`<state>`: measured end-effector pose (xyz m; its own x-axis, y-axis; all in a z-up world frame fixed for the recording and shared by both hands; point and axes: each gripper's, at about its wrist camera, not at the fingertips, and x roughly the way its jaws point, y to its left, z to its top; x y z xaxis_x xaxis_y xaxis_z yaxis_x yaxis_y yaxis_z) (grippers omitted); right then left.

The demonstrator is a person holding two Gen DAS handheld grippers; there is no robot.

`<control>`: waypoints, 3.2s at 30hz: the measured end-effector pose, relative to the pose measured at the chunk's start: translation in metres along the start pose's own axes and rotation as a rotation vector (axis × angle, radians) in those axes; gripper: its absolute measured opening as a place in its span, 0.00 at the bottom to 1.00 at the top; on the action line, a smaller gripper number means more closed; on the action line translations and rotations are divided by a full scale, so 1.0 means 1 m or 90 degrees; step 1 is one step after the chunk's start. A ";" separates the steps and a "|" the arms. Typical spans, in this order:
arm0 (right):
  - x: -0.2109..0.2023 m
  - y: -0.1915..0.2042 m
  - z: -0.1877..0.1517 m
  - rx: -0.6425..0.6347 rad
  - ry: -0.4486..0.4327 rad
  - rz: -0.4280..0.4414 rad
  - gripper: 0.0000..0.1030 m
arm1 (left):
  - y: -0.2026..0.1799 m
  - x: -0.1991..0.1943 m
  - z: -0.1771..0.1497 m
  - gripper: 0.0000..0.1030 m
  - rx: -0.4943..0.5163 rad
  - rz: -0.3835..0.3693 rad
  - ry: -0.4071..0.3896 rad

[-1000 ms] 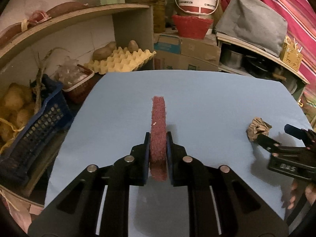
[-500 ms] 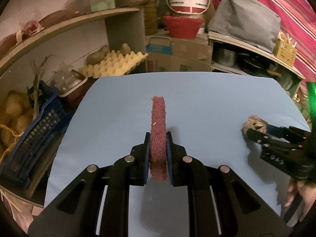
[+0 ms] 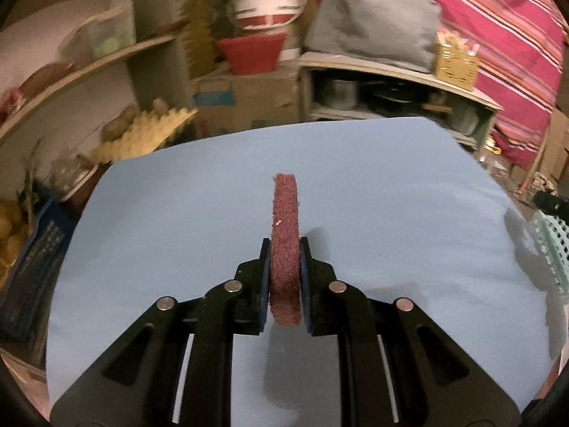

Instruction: Collect trash

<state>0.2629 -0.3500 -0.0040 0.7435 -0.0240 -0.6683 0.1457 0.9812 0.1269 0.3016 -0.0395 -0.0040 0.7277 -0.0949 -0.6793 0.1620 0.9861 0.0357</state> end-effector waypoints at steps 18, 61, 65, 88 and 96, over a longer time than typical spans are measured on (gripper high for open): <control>-0.058 -0.171 -0.018 0.089 -0.029 -0.069 0.44 | -0.262 -0.051 0.034 0.13 0.084 -0.182 -0.070; -0.050 -0.201 -0.040 0.077 -0.030 -0.120 0.72 | -0.272 -0.090 0.000 0.95 0.072 -0.117 -0.127; -0.061 -0.189 -0.044 0.058 -0.035 -0.125 0.76 | -0.241 -0.109 -0.015 0.95 0.066 -0.097 -0.133; -0.181 0.014 -0.162 -0.073 -0.194 -0.006 0.96 | -0.070 -0.205 -0.149 0.95 -0.024 0.040 -0.195; -0.184 0.049 -0.205 -0.077 -0.202 0.031 0.95 | -0.050 -0.201 -0.188 0.95 -0.026 0.096 -0.194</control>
<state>-0.0005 -0.2587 -0.0253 0.9164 -0.0168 -0.3999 0.0409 0.9978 0.0520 0.0220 -0.0438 -0.0066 0.9083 0.0219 -0.4177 0.0150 0.9963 0.0848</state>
